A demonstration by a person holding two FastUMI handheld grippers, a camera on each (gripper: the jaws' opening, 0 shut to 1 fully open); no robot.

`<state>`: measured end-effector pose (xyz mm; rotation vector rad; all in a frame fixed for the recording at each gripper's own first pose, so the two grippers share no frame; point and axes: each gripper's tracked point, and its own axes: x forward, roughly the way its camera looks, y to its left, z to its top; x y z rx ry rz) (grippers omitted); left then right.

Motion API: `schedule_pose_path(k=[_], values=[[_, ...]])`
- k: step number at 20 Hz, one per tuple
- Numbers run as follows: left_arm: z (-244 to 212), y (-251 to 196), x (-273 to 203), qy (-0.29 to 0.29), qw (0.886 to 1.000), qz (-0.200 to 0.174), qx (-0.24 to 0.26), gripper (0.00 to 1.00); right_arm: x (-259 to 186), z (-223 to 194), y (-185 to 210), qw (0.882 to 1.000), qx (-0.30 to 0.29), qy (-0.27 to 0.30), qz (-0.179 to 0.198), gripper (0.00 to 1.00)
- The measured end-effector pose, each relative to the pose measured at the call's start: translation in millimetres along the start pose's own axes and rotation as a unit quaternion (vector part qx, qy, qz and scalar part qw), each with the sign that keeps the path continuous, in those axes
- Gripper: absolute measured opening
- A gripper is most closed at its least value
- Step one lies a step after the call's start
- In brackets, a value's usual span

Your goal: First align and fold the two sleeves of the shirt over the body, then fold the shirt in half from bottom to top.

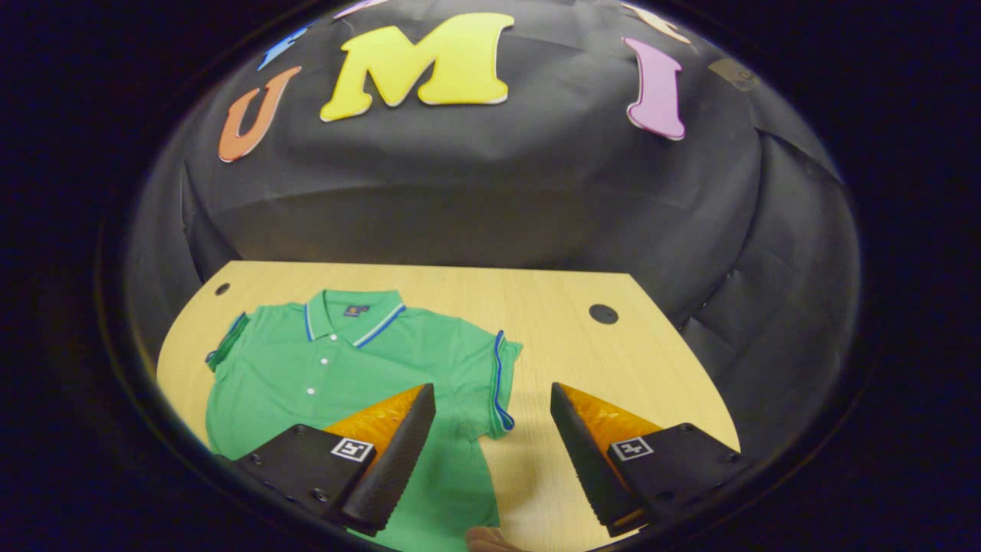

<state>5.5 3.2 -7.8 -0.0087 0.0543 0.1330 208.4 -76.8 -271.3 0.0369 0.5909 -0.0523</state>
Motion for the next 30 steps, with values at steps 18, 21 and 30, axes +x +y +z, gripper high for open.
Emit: schedule_pose_path(k=[18,21,30], values=[[-29.5,18.4,-24.3,0.071,0.995,0.061,0.025,1.0,95.6,-34.4,-11.0,0.994,0.027,0.104,0.009,0.24],[-31.6,20.1,-24.4,0.075,0.995,0.062,0.032,1.0,98.3,-34.2,-10.6,0.995,0.017,0.102,0.014,0.25],[-35.5,29.5,-30.3,0.084,0.993,0.077,0.028,1.0,85.7,-18.0,-10.9,0.997,-0.006,0.083,0.001,0.04]])
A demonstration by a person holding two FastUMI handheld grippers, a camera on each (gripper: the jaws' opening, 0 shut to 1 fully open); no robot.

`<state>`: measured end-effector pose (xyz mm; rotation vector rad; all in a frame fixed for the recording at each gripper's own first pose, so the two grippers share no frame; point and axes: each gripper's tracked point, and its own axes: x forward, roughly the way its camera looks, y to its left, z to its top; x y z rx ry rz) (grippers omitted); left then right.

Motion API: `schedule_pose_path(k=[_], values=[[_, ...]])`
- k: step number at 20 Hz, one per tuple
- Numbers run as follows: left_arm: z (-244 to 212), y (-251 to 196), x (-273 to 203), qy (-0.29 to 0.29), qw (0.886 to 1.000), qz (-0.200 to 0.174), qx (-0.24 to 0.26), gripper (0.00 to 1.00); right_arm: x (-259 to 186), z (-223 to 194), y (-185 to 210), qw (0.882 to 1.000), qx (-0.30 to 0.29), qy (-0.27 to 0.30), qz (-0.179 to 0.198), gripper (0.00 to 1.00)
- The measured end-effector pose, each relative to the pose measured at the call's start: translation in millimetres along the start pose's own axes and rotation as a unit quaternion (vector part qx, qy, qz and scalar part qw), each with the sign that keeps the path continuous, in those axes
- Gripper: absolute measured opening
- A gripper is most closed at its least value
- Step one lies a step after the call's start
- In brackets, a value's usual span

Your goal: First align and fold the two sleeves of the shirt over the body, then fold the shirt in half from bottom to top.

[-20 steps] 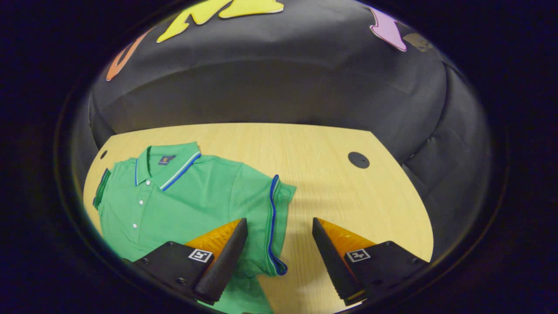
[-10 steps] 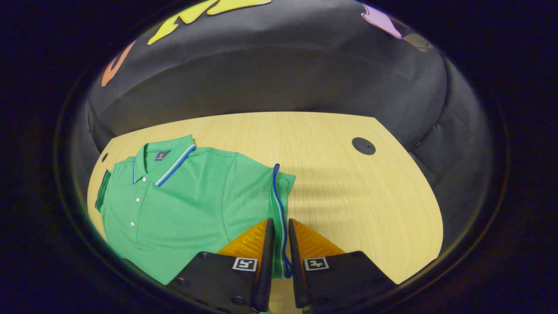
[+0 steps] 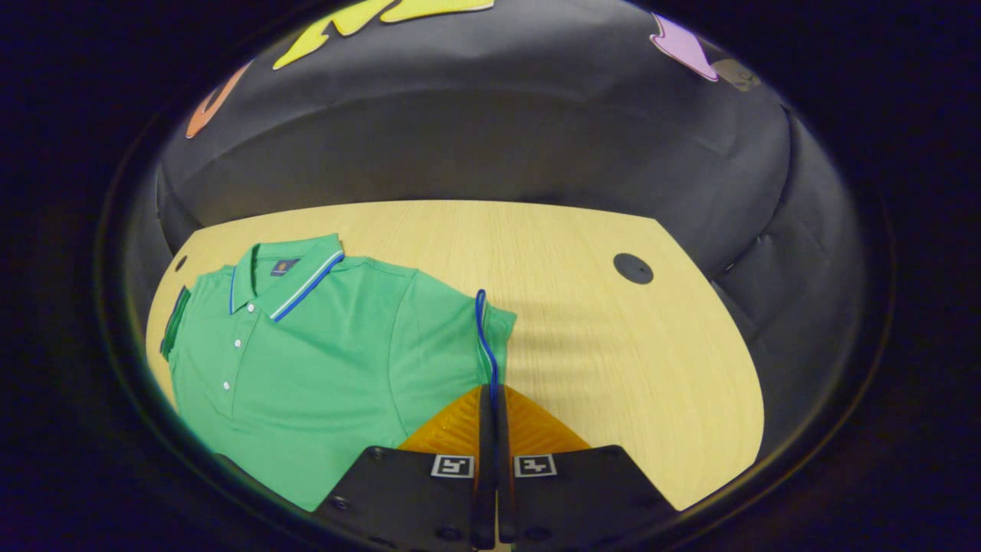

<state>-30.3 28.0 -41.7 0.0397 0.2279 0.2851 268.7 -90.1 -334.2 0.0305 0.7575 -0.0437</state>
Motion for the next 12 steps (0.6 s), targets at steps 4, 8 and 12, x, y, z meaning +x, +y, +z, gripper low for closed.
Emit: schedule_pose_path(k=[4,8,12], values=[[3.5,4.4,-2.6,-0.003,1.0,0.005,-0.007,1.0,-18.5,26.7,19.1,0.999,-0.028,-0.037,0.013,0.04],[1.6,16.5,-6.3,-0.006,1.0,0.014,-0.014,0.99,-32.3,35.8,51.9,0.996,-0.056,-0.052,0.038,0.05],[-2.1,30.3,-13.1,-0.003,0.999,0.027,-0.021,1.0,-43.9,30.7,92.6,0.993,-0.07,-0.054,0.075,0.04]])
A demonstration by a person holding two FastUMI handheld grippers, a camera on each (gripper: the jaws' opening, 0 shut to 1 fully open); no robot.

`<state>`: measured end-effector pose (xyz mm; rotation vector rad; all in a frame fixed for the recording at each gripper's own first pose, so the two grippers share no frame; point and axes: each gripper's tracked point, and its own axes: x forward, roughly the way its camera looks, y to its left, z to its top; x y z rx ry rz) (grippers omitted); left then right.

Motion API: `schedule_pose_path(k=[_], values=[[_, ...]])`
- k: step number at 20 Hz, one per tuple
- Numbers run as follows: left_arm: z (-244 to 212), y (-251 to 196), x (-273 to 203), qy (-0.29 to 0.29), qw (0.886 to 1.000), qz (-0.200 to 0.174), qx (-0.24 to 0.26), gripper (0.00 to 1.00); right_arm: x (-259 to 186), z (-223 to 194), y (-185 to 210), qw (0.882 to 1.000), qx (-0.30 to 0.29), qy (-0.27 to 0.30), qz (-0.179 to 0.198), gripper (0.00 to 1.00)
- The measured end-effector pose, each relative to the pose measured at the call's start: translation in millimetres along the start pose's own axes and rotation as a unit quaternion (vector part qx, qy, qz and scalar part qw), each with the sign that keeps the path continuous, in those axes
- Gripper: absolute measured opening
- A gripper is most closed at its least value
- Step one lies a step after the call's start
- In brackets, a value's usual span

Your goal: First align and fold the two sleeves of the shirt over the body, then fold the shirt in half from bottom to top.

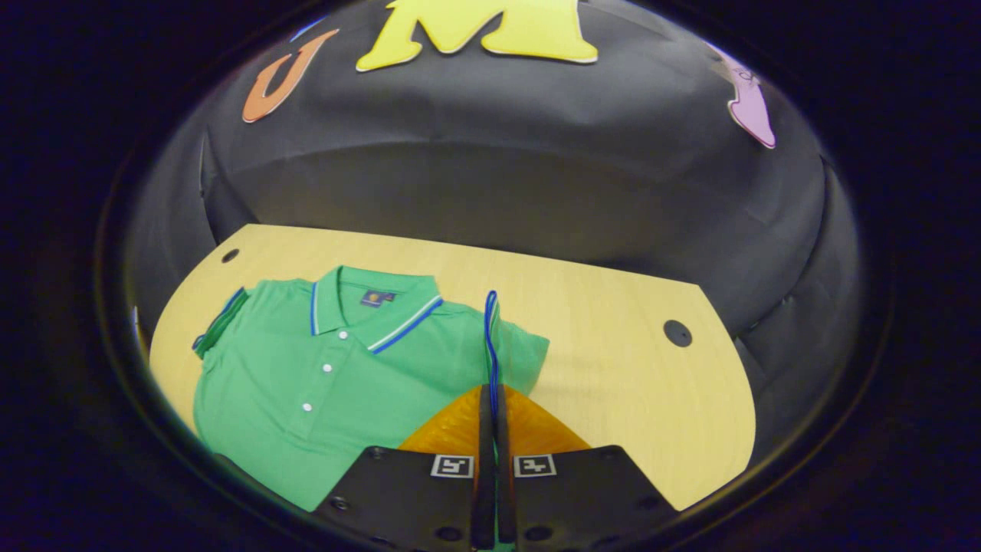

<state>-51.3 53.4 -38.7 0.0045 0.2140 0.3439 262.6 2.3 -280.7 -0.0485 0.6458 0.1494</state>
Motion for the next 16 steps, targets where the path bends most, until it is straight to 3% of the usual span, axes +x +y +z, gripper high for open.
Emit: schedule_pose_path(k=[6,16], values=[[-12.7,25.6,-8.0,0.011,1.0,0.02,-0.005,1.0,-6.6,-17.8,56.4,0.999,-0.011,0.008,0.04,0.04],[-33.4,51.0,-21.8,0.032,0.999,0.023,-0.01,1.0,-16.5,-52.2,97.7,0.998,0.004,0.034,0.051,0.05]])
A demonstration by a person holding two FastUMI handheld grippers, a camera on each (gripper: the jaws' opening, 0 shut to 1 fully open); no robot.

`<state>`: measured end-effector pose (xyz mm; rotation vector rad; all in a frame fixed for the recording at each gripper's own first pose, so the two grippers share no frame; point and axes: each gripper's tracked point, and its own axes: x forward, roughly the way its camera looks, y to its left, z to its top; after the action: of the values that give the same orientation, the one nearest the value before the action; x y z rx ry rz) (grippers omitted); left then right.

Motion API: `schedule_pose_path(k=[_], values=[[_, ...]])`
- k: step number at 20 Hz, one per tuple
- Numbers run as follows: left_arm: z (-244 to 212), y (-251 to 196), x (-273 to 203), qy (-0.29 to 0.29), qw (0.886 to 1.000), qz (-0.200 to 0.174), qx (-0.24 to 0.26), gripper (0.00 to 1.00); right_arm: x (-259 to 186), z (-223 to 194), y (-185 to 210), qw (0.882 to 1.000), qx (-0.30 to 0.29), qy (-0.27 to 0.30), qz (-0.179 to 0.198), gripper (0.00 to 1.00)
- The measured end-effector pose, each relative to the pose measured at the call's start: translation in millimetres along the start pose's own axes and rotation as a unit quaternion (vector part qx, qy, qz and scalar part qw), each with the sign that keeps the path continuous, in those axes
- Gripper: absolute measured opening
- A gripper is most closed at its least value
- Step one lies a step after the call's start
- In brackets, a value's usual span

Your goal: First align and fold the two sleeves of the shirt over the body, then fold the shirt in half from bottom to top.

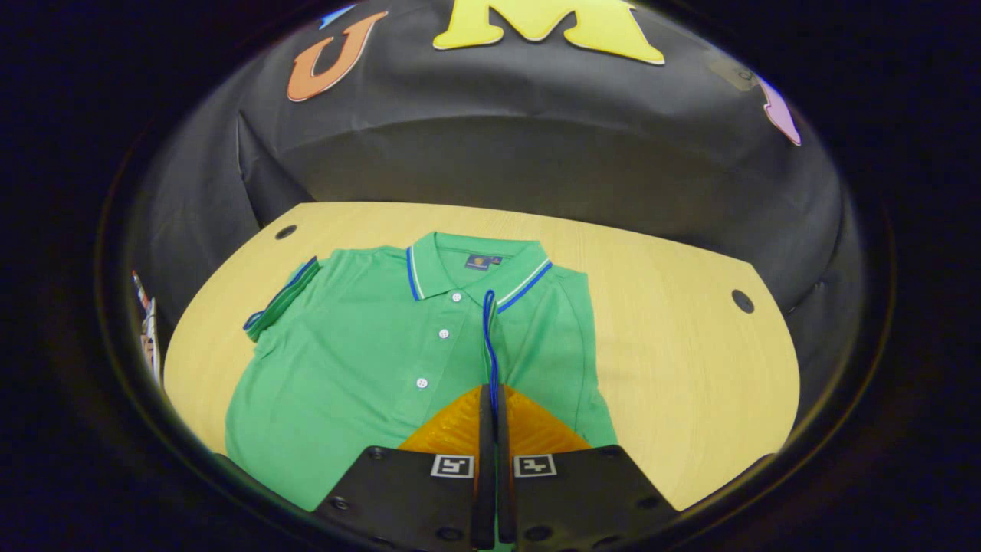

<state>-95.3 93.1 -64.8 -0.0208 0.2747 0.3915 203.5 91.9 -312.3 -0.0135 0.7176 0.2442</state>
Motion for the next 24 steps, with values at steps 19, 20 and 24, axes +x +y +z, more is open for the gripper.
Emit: schedule_pose_path(k=[19,20,24], values=[[-57.2,-22.6,132.9,0.092,0.989,-0.116,-0.021,1.0,-169.5,22.3,-45.4,0.993,0.048,-0.093,-0.061,0.96],[-65.4,-29.0,146.3,0.107,0.986,-0.124,-0.026,1.0,-182.2,23.5,-49.0,0.992,0.044,-0.102,-0.068,0.95],[-100.3,-47.1,200.7,0.166,0.976,-0.137,-0.019,1.0,-239.3,28.6,-48.4,0.987,0.036,-0.137,-0.081,0.96]])
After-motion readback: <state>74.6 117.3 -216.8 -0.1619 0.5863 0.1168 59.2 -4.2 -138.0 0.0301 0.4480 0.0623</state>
